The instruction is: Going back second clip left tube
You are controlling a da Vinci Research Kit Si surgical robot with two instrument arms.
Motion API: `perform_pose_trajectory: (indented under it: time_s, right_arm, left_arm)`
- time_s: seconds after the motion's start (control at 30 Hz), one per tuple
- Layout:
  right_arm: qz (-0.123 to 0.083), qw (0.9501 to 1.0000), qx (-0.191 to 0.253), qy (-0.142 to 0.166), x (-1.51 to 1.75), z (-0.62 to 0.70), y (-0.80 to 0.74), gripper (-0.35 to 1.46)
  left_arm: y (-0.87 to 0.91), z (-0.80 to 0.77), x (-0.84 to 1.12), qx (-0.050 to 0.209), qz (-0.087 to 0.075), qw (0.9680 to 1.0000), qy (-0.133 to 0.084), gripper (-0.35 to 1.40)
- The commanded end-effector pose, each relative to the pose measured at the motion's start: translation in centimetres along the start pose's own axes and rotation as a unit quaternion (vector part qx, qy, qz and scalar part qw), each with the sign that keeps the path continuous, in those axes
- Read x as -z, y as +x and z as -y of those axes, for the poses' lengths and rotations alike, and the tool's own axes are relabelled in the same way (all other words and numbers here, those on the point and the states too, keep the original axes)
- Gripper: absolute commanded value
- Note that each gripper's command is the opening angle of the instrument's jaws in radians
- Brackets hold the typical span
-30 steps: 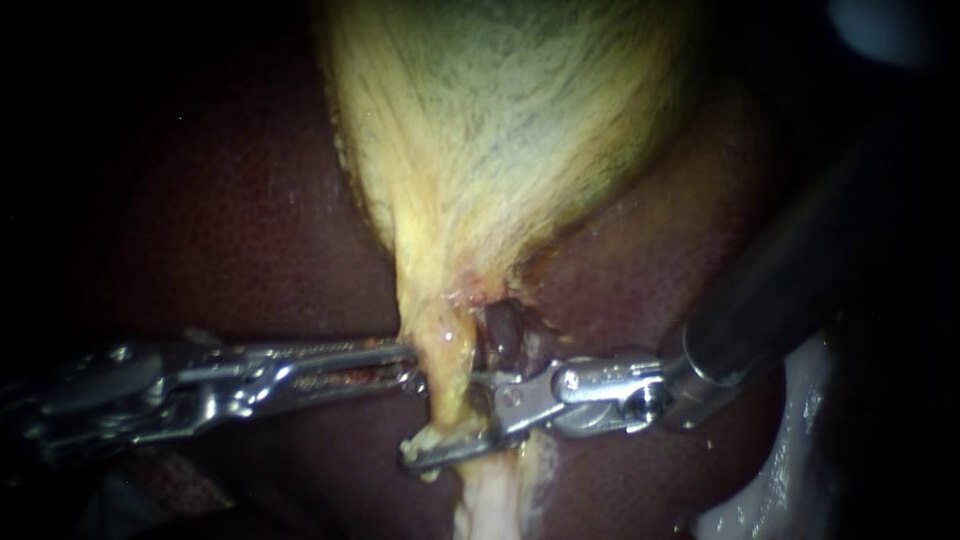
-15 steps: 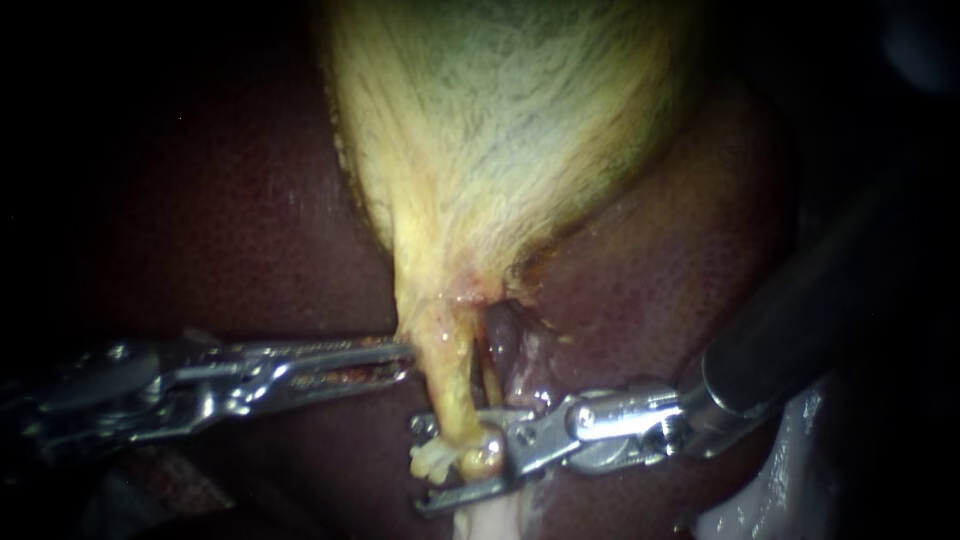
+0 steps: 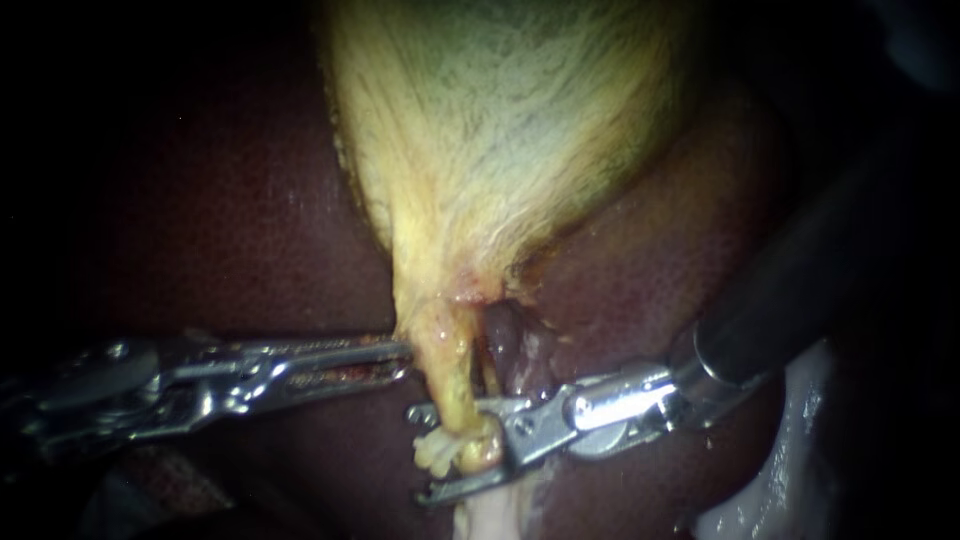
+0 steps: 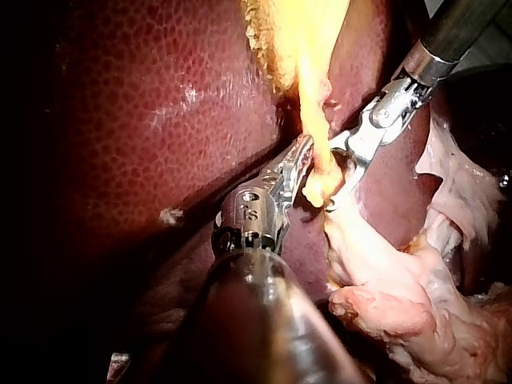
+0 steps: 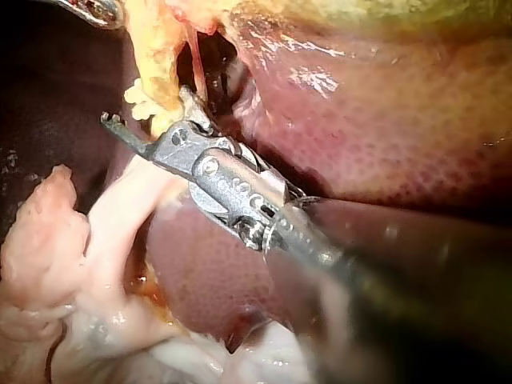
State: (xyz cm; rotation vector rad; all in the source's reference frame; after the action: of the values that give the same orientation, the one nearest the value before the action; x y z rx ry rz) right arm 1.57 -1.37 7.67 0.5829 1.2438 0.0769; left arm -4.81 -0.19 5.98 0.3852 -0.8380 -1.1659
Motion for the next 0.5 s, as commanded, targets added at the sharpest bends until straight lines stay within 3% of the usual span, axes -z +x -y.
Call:
perform_pose_trajectory:
  time_s: [0.03, 0.23, 0.5]
  right_arm:
    - [-0.001, 1.0, -0.001, -0.002, 0.03, -0.01, -0.01, 0.6]
    - [-0.003, 1.0, -0.002, -0.008, 0.21, 0.04, 0.0, 0.6]
    - [-0.007, 0.9995, -0.009, -0.03, 0.67, 0.16, 0.16, 0.6]
  left_arm:
    - [0.0, 0.0, 0.0, 0.0, 0.0, 1.0, 0.0, -0.21]
    - [0.0, 0.0, 0.01, 0.0, 0.0, 1.0, 0.0, -0.21]
    - [0.0, 0.0, 0.01, 0.0, 0.0, 1.0, 0.0, -0.21]
